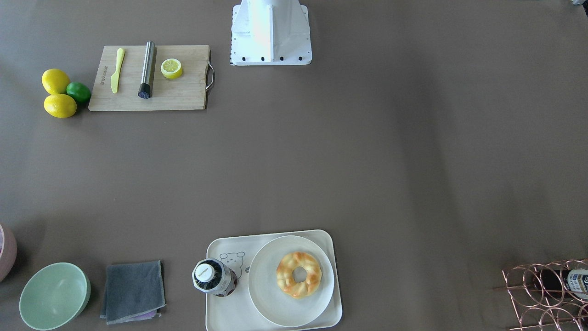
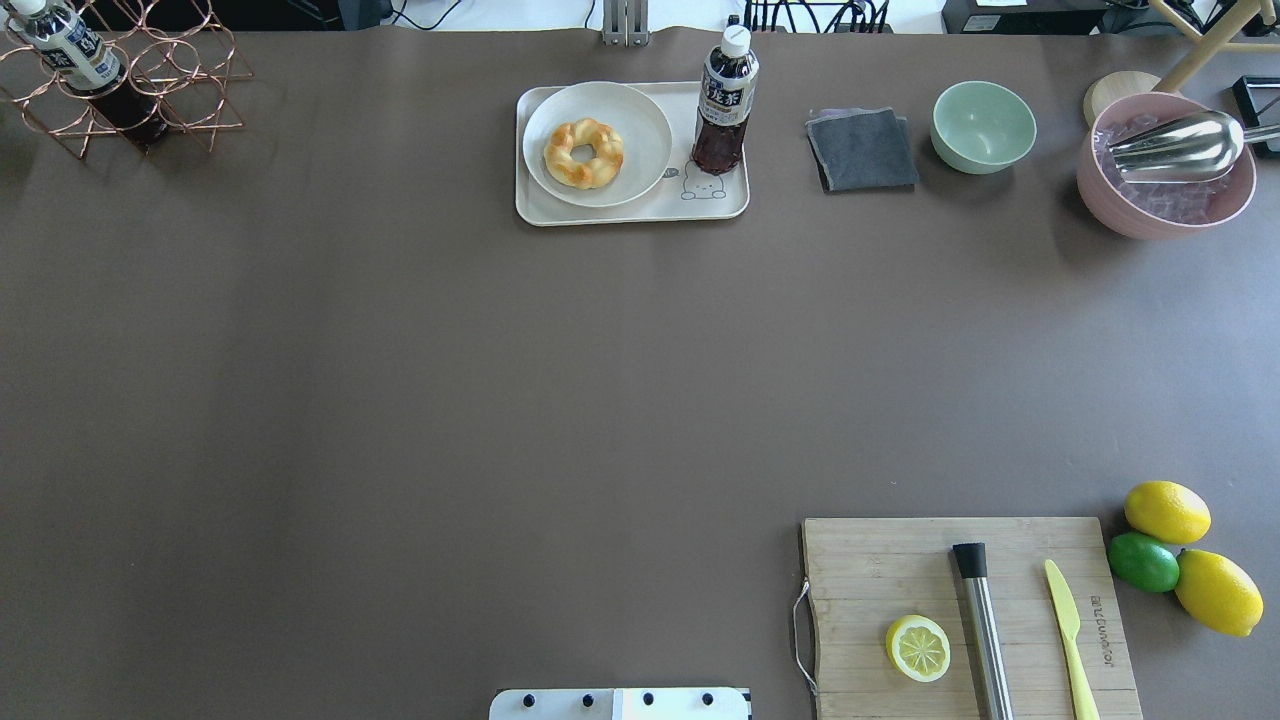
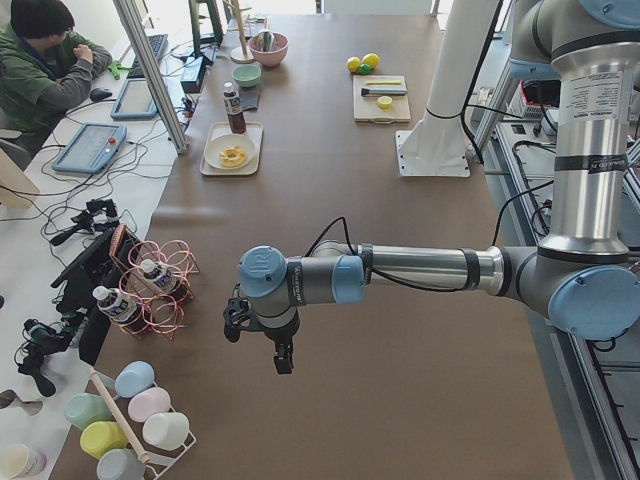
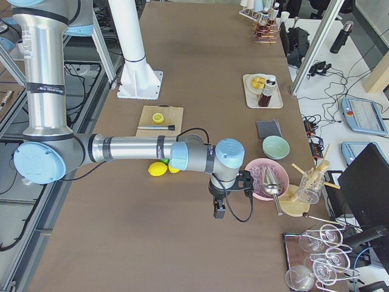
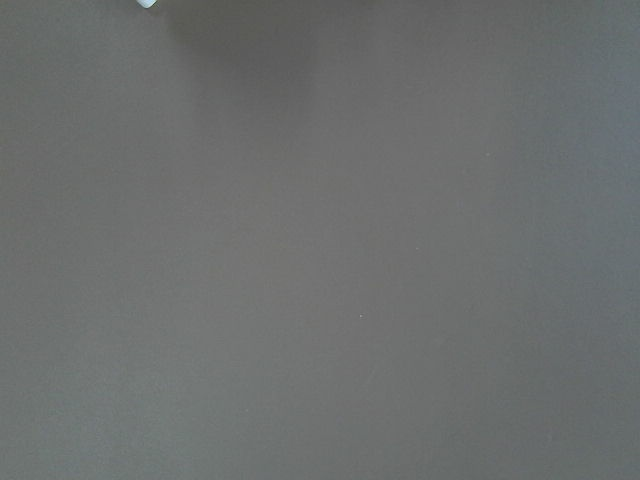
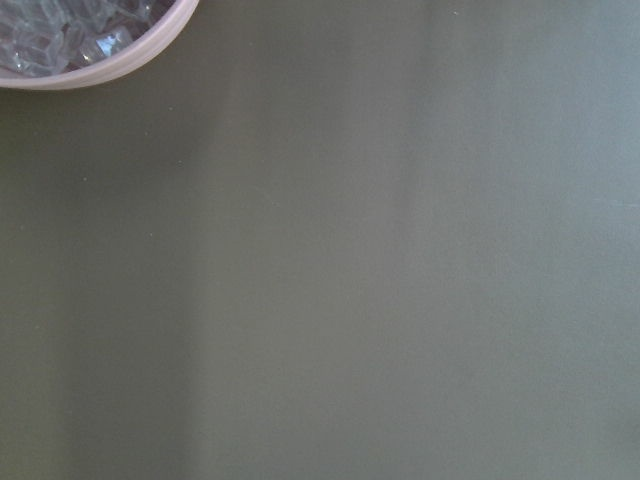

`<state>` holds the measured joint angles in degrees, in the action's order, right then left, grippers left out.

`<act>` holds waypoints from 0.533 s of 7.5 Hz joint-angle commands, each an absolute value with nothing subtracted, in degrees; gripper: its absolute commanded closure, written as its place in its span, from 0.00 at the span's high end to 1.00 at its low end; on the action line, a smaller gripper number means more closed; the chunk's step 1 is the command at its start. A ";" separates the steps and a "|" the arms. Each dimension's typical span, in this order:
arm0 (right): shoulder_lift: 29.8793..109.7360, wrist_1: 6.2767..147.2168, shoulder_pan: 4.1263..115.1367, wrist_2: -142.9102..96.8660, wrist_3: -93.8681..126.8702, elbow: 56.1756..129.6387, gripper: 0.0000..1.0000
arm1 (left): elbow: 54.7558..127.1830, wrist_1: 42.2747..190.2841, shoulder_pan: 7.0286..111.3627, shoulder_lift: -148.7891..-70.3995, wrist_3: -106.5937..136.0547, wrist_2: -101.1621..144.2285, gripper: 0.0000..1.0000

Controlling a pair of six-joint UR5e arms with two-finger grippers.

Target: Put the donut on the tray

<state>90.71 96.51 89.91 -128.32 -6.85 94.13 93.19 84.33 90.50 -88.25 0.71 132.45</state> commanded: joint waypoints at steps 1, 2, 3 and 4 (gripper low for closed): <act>90.70 96.50 89.91 -128.32 -6.86 94.13 1.00 | 93.16 84.29 90.53 -88.42 0.70 132.54 0.99; 90.70 96.50 89.91 -128.32 -6.86 94.13 1.00 | 93.16 84.29 90.53 -88.42 0.70 133.67 0.99; 90.70 96.50 89.91 -128.32 -6.86 94.13 1.00 | 93.08 84.29 90.53 -88.42 0.70 133.94 0.99; 90.70 96.50 89.91 -128.32 -6.86 94.13 1.00 | 93.16 84.29 90.53 -88.24 0.70 134.03 0.99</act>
<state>90.70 96.50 89.91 -128.32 -6.86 94.13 93.13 84.29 90.52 -88.40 0.70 133.56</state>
